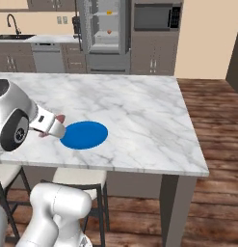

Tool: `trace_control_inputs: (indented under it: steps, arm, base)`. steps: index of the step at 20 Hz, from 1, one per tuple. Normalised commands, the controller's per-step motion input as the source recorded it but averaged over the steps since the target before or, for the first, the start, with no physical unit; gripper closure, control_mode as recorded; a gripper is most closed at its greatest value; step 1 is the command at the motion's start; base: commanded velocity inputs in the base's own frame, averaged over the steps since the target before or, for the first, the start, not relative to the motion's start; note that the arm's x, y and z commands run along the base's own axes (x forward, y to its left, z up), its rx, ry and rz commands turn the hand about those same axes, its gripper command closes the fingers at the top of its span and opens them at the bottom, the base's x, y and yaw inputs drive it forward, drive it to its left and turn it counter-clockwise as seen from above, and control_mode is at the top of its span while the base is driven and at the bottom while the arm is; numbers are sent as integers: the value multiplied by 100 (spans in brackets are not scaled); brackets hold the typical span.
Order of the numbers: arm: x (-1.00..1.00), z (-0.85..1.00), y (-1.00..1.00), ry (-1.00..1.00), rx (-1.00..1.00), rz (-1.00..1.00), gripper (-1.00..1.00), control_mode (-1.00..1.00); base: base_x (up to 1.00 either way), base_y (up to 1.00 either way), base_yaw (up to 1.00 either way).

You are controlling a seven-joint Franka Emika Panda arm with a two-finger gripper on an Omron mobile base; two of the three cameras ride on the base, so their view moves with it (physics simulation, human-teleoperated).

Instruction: Take the cheese, steak, and onion from the fridge and place them on the plate on the dining counter to create an appetizer plate.

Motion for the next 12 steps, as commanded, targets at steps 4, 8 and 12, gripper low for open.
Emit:
trace_control_inputs:
  steps: [4,8,12]
  arm:
    - [95,-50,4,14,0,-9,100,-100]
    - [83,-59,5,21,0,-2,100,-100]
    - [96,-67,11,21,1,0,100,-100]
  base:
    - [0,0,0]
    - [0,0,0]
    - [0,0,0]
